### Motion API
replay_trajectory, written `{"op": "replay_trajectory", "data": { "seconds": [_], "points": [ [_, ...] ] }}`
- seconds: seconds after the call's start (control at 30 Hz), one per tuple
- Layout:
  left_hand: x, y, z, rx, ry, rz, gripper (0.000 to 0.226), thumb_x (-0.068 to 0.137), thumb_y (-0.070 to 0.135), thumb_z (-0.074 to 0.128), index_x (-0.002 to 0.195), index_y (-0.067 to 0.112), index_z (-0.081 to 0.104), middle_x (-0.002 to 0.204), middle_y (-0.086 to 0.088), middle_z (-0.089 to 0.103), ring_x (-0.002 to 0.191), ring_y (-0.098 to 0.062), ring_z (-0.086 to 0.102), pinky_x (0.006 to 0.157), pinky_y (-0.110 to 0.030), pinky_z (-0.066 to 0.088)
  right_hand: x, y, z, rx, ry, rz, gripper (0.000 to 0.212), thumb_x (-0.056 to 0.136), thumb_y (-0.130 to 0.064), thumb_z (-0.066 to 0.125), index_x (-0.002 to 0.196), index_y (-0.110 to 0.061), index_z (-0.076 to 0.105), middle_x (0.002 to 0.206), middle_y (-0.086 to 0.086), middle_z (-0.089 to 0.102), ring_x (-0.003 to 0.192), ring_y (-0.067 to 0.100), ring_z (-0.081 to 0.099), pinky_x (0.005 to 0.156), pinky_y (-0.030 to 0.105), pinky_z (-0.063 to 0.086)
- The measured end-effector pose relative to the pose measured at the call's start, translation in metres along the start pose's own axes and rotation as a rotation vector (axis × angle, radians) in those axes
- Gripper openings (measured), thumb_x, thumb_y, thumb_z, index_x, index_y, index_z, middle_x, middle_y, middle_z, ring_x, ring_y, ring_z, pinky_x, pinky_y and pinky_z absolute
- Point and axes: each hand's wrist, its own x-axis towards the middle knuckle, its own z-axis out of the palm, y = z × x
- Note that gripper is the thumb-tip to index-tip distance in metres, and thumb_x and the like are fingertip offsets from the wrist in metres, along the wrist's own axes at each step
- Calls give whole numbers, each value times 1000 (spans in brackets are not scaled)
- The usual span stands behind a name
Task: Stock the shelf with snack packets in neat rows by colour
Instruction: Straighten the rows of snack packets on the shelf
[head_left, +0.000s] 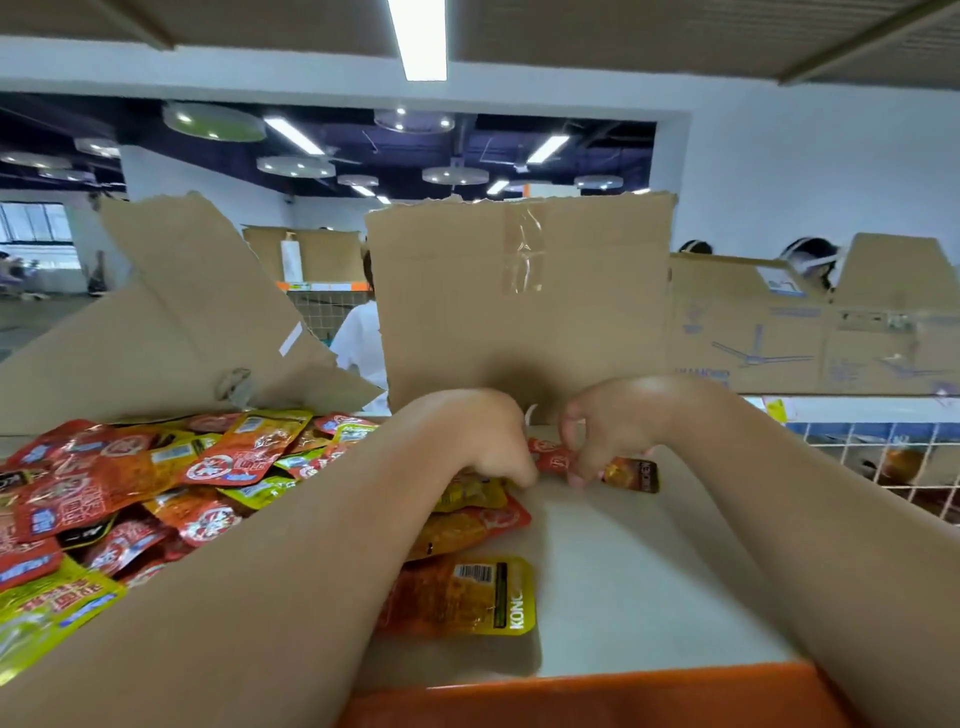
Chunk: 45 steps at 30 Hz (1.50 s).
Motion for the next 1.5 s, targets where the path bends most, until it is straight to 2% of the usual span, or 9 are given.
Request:
{"op": "replay_trajectory", "data": {
  "seconds": [0.4,0.6,0.7,0.9,1.0,1.1,1.27,1.37,1.5],
  "points": [
    [0,2,1,12,145,-19,38,94,10,52,127,17,70,120,-7,69,101,-26,69,82,-34,58,-2,15,3,48,21,80,64,73,-54,82,126,-27,57,111,7,64,99,27,64,74,34,56],
    [1,-10,-9,-427,442,-10,37,79,-5,51,85,24,74,94,-10,76,80,-32,72,66,-39,60,-8,22,3,18,52,102,61,75,-53,80,125,-26,58,116,1,61,80,15,59,62,25,47],
    [-6,-11,-14,-611,527,63,31,81,3,59,79,31,72,81,4,74,62,-16,64,48,-23,47,-4,27,5,27,59,101,58,74,-55,80,120,-25,62,114,4,67,92,22,67,64,27,49],
    [-21,-8,-22,-511,460,87,40,78,-7,46,61,22,68,59,5,57,51,-16,50,40,-14,32,-6,30,3,26,57,101,57,71,-58,80,117,-29,63,107,3,67,79,16,62,66,26,50],
    [-24,-7,-15,-215,248,51,39,91,1,52,88,32,76,74,10,61,60,-15,54,47,-19,37,-9,27,3,7,48,111,56,75,-57,79,119,-27,62,109,3,66,75,14,58,67,26,47],
    [-27,0,-9,6,102,26,36,99,33,64,135,30,62,122,4,62,90,-21,60,58,-24,45,-10,24,2,22,49,105,59,76,-55,79,122,-25,62,112,4,66,83,18,59,66,25,46],
    [-33,9,-6,79,-18,58,42,100,51,60,133,27,67,128,-1,65,115,-25,61,94,-33,49,-10,22,3,47,57,112,55,76,-51,79,120,-21,64,109,8,67,80,21,60,64,26,47],
    [-28,10,-3,-239,14,71,35,102,35,58,133,20,66,113,-8,71,95,-28,71,87,-36,57,-12,19,0,86,154,137,48,81,-54,71,104,-12,69,94,10,68,71,23,58,56,25,44],
    [-21,11,-8,-963,56,-120,27,107,12,39,118,6,63,114,-9,66,72,-22,68,53,-27,56,-13,10,-4,705,201,-78,48,86,-58,66,93,-11,62,79,7,56,58,19,50,53,28,47]
  ]
}}
